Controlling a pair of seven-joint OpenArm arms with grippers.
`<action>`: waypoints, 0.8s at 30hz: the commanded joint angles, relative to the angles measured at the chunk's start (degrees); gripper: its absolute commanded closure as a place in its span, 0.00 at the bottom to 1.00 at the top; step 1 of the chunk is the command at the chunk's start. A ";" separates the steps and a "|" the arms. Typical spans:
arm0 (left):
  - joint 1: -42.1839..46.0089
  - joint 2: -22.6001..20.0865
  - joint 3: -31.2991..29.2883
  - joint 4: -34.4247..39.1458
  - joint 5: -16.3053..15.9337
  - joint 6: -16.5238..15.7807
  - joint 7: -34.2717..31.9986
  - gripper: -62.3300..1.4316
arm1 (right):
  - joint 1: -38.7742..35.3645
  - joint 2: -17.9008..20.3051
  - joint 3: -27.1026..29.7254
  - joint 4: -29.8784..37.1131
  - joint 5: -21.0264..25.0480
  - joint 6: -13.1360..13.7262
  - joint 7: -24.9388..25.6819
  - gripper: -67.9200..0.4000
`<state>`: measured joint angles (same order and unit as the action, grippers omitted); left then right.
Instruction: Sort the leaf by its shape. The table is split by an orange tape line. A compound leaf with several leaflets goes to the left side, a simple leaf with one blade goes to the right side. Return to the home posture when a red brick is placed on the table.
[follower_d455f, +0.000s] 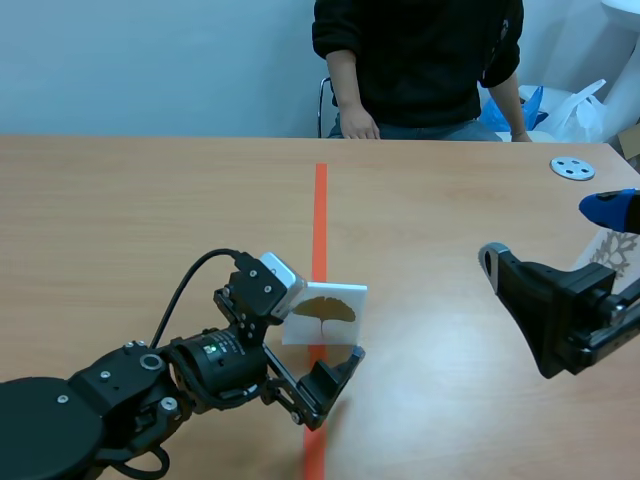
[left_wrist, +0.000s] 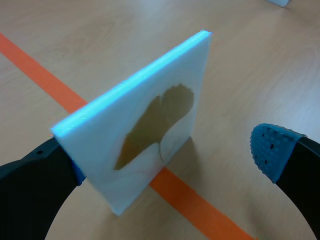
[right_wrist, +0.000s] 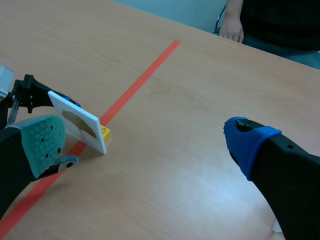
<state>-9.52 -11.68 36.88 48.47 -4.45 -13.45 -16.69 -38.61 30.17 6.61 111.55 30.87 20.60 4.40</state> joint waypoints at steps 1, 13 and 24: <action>-0.68 0.09 -0.20 0.85 -0.37 0.63 -1.62 0.00 | 0.55 0.59 0.11 0.26 0.39 0.00 1.07 0.00; -0.83 0.39 -0.15 0.22 -0.39 2.40 -1.97 0.55 | 0.55 0.59 0.11 0.26 0.39 0.00 1.09 0.00; -0.46 0.20 -0.22 1.49 -0.94 2.14 -1.90 0.91 | 0.55 0.59 0.11 0.26 0.39 0.00 1.07 0.00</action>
<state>-9.52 -11.60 37.10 47.51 -4.56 -11.11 -17.63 -38.61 30.17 6.61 111.55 30.85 20.60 4.40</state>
